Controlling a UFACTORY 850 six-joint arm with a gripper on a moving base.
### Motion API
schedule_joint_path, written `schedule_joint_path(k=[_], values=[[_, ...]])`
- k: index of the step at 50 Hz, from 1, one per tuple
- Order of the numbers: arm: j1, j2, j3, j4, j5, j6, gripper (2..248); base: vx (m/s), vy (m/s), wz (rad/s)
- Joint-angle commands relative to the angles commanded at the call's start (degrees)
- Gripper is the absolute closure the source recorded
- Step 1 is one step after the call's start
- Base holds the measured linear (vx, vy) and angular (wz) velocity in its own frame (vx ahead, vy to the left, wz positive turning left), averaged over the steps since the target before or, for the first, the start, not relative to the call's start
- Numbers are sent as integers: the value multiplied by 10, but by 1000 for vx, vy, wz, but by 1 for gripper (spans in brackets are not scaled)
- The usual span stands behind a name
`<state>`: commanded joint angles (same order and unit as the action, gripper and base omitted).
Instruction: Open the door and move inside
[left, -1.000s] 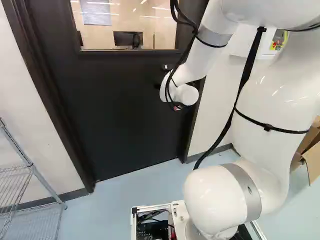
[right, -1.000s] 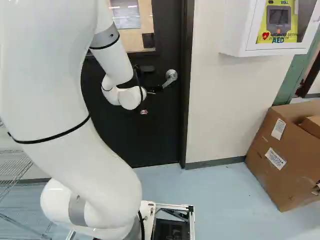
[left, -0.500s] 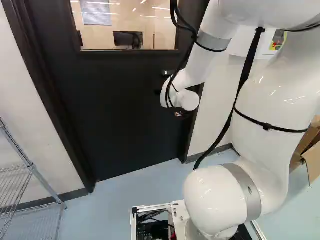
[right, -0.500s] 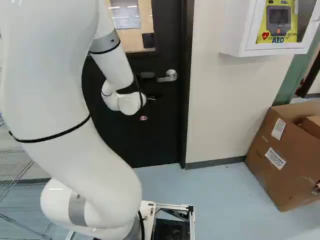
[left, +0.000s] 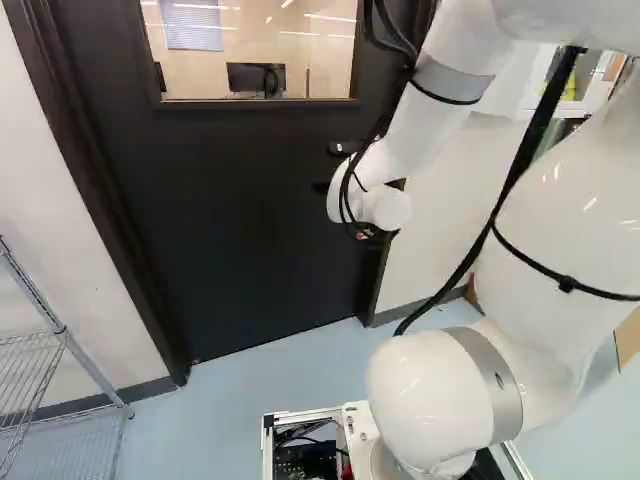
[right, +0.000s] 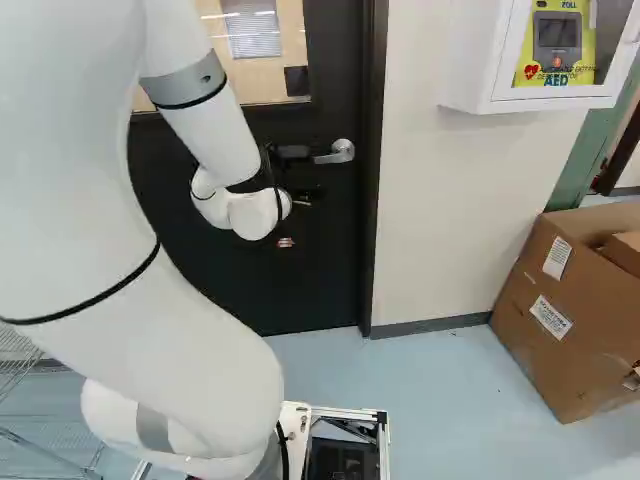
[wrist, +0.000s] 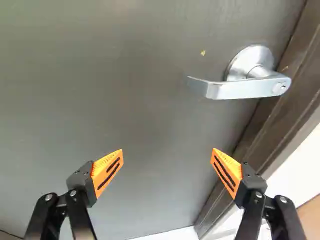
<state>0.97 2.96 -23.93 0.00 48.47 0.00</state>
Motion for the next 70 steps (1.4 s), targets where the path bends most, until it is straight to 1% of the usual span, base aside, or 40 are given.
schedule_joint_path(k=[11,38,70], values=[[-7,26,10,0,0,0,3,0,0,0],[-8,62,6,0,0,0,3,0,0,0],[-20,63,-35,0,0,0,3,0,0,0]])
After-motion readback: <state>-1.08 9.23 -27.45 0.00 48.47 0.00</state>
